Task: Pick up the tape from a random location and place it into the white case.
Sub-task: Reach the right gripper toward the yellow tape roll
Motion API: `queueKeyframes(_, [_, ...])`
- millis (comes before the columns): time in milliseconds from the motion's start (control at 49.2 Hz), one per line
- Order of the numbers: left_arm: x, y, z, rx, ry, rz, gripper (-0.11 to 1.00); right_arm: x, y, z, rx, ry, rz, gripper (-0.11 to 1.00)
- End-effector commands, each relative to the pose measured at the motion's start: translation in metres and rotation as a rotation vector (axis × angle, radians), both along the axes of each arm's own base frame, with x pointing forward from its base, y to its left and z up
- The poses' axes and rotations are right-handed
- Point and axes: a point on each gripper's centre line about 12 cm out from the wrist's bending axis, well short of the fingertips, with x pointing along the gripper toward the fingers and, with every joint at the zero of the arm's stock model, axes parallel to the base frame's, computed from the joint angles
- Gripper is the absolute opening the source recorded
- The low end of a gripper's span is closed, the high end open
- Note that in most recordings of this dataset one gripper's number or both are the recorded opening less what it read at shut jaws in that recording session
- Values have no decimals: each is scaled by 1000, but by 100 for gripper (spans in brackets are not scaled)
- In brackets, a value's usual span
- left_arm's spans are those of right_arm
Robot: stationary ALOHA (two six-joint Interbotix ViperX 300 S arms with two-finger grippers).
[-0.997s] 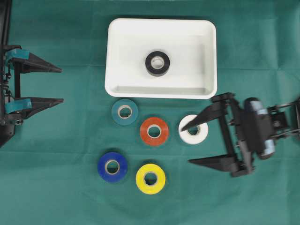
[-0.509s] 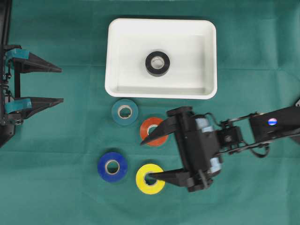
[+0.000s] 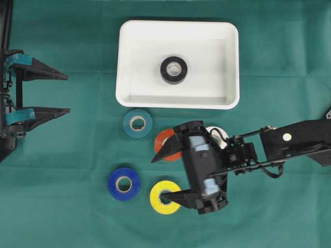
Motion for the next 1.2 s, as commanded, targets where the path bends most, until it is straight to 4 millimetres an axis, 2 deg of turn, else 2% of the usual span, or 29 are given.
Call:
queueKeyframes(0, [2,0,3,-2,-5,-1,91,6,-1,13,-7,50,-10,91])
queueKeyframes(224, [3,0,4,-2,-8,-1,91,17,0,7,-49,221,-16,91])
queueKeyframes(488, [2,0,3,-4,-7,-1,91,22,1,4,-82,340,-17,91])
queueKeyframes(1180, [3,0,3,-2,-5,-1,91,24,0,5,-87,339,-18,91])
